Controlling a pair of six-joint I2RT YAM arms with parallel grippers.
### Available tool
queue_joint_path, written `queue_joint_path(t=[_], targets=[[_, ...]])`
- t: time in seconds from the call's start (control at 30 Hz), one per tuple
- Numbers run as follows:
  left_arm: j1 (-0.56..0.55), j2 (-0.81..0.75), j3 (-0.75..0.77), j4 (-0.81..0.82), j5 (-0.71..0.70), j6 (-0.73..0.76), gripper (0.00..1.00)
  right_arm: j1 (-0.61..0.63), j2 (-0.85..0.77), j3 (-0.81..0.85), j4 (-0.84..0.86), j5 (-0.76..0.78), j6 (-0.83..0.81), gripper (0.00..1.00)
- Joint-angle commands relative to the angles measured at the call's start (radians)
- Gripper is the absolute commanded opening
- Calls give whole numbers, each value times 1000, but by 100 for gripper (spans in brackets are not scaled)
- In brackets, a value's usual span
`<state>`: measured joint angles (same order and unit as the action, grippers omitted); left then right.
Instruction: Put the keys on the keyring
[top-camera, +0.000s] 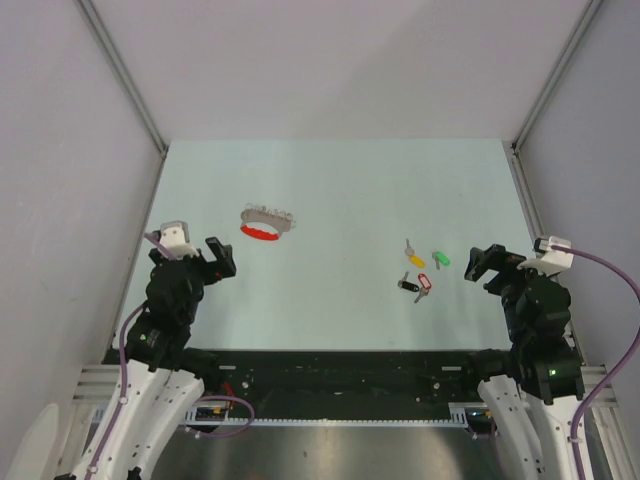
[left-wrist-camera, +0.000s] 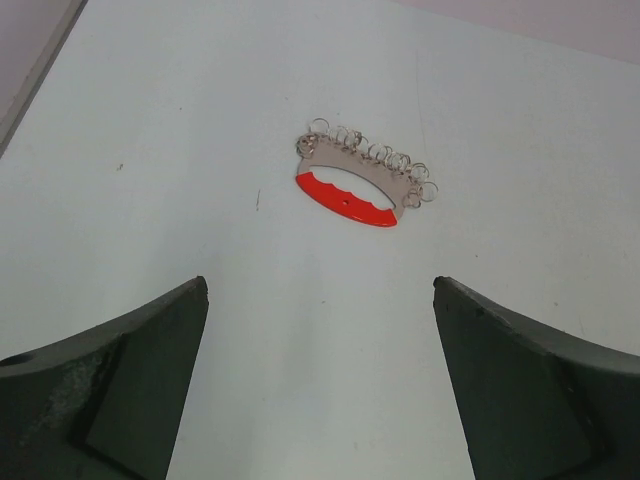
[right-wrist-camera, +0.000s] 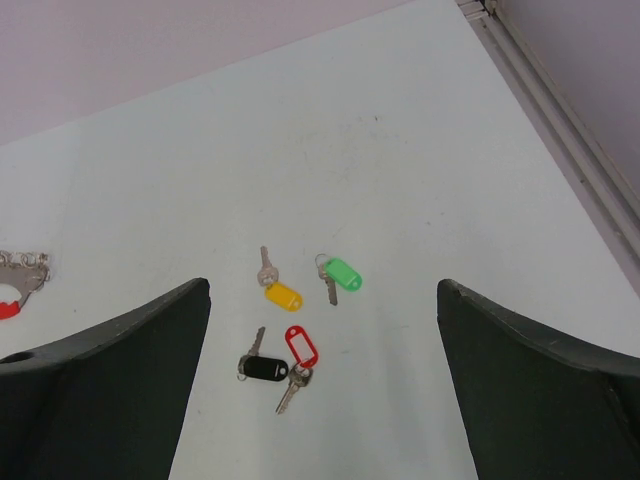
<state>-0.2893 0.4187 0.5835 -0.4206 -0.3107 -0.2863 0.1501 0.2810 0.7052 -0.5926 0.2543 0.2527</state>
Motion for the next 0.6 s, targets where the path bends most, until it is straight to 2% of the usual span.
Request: queue_joint_path(t=[0.0,0.3,0.57], targets=[[18,11,15,39,-1,32,100,-4,-6,7,30,5,9,100],[41,43,18,45,38,32,100,-4,12,5,25,-38,33,100],[41,22,13,42,55,35,100,-3,204,14,42,-210,112,100]])
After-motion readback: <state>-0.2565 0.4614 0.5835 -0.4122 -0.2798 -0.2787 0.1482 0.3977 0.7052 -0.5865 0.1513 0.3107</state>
